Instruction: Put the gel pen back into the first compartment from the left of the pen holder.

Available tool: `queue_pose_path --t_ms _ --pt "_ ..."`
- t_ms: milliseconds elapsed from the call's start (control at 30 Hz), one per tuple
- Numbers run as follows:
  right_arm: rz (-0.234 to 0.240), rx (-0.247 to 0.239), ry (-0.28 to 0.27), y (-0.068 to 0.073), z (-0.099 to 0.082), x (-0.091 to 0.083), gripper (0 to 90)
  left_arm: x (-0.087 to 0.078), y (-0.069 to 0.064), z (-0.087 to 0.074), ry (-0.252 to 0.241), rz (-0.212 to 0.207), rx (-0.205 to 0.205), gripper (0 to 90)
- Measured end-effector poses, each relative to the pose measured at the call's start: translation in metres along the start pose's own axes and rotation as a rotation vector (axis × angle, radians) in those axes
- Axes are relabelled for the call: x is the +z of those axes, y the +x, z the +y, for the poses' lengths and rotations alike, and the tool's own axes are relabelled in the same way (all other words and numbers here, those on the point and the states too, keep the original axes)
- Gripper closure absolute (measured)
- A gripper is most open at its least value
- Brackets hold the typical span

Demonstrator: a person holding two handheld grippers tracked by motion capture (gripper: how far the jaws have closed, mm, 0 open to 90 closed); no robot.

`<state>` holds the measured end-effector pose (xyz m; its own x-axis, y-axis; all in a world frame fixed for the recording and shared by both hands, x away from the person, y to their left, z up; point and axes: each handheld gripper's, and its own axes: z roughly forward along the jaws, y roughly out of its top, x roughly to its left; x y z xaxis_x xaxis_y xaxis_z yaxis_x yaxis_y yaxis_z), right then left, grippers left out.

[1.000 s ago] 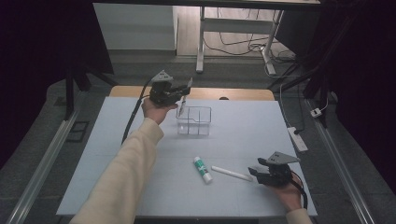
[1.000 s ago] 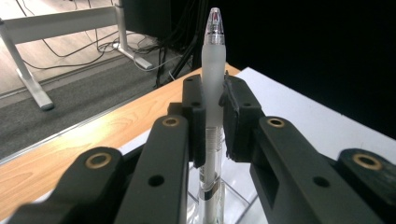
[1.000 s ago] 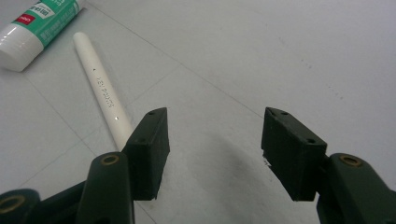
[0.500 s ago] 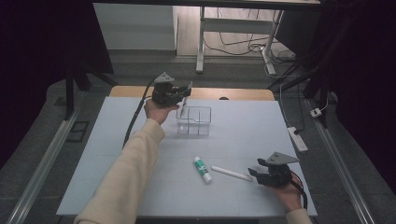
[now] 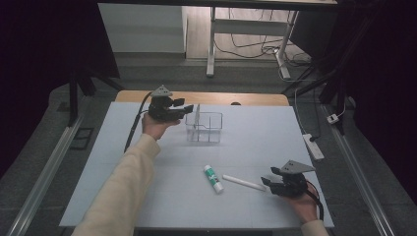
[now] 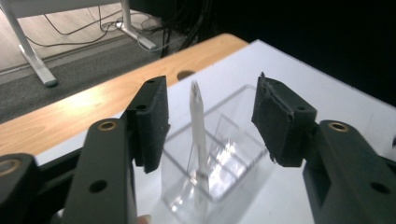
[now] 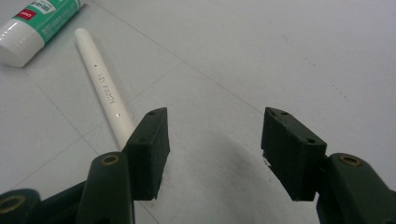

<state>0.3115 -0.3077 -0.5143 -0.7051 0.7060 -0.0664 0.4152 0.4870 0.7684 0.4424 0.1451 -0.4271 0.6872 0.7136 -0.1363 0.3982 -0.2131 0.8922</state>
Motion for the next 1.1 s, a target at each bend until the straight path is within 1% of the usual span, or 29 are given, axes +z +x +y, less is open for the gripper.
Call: queue_pose_path --t_ms 167,400,633,733,800,833,1000,1067,1100 --pt "-0.003 -0.001 0.001 0.000 0.000 0.000 41.0 -0.010 -0.005 -0.008 0.013 -0.002 0.044 43.1" --pt "-0.002 0.002 0.009 0.000 0.000 0.001 41.0 -0.018 -0.009 -0.017 0.024 -0.009 0.062 42.6" --pt "-0.002 0.004 0.006 -0.001 -0.001 0.000 41.0 -0.027 -0.024 -0.026 0.073 -0.019 0.115 42.5" --pt "0.001 0.003 0.011 -0.001 -0.001 0.000 41.0 -0.031 -0.029 -0.030 0.101 -0.020 0.120 42.5" --pt "-0.001 0.003 0.009 0.000 0.000 0.000 41.0 -0.034 -0.033 -0.033 0.121 -0.021 0.138 42.0" --pt "-0.002 0.003 0.005 -0.001 0.000 0.000 41.0 -0.036 -0.035 -0.035 0.123 -0.020 0.144 41.8" --pt "-0.004 0.002 0.005 -0.001 -0.001 0.000 41.0 -0.048 -0.038 -0.049 0.137 -0.020 0.135 41.2" --pt "0.001 0.004 0.011 -0.001 -0.001 0.000 41.0 -0.052 -0.038 -0.055 0.137 -0.012 0.130 41.2" --pt "0.000 0.005 0.014 -0.001 -0.001 0.000 41.0 -0.055 -0.039 -0.058 0.132 -0.015 0.127 41.2"
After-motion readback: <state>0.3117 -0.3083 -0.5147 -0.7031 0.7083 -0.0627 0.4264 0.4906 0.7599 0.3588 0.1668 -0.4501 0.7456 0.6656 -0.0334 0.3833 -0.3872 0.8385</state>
